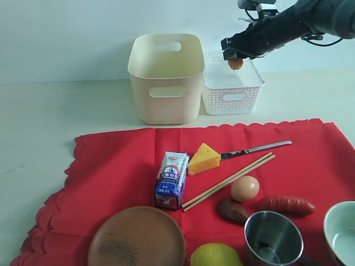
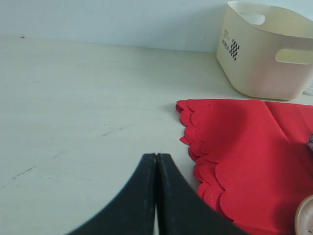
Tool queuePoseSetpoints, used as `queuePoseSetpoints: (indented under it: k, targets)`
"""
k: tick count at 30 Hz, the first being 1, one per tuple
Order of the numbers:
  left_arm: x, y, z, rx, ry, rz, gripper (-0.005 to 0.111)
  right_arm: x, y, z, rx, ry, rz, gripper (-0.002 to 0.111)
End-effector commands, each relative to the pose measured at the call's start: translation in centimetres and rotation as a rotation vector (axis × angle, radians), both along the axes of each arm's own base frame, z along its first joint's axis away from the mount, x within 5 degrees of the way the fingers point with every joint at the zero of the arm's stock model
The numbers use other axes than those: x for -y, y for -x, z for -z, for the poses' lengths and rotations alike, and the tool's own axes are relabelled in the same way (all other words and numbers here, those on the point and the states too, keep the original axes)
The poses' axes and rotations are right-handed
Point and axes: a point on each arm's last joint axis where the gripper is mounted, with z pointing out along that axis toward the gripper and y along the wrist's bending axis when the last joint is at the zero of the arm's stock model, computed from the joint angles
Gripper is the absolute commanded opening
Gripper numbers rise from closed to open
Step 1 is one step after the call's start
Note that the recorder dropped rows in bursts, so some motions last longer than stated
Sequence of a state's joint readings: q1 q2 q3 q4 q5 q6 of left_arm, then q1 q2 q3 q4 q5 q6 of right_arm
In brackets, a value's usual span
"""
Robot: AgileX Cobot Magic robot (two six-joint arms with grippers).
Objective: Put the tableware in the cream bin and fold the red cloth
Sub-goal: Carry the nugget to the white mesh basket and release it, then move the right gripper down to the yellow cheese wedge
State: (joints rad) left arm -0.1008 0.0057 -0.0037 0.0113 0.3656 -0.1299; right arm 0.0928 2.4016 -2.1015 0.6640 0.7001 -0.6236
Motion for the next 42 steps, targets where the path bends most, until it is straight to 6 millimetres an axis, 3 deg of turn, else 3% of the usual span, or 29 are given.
queuePoseSetpoints:
  k: [1, 8, 12, 24, 29, 35, 42]
  targets:
    - [0.0, 0.0, 0.0, 0.01, 0.001, -0.003, 0.0, 0.1, -1.4, 2.2, -0.016, 0.032, 0.014, 0.001]
    - [0.0, 0.0, 0.0, 0.01, 0.001, -0.003, 0.0, 0.3, -2.1, 5.3, -0.04, 0.087, -0.002, 0.001]
    - [0.0, 0.0, 0.0, 0.01, 0.001, -0.003, 0.0, 0.5, -2.1, 6.0, -0.04, 0.126, -0.011, 0.005]
    - [0.0, 0.0, 0.0, 0.01, 0.001, -0.003, 0.0, 0.5, -2.1, 5.9, -0.03, 0.131, -0.019, 0.057]
    - [0.0, 0.0, 0.0, 0.01, 0.001, -0.003, 0.0, 0.4, -2.0, 3.9, -0.002, 0.125, -0.018, 0.064]
    - [0.0, 0.0, 0.0, 0.01, 0.001, -0.003, 0.0, 0.3, -1.0, -0.8, 0.023, 0.103, -0.032, 0.064]
    - [0.0, 0.0, 0.0, 0.01, 0.001, -0.003, 0.0, 0.0, 1.6, -5.9, -0.035, 0.105, -0.134, 0.064]
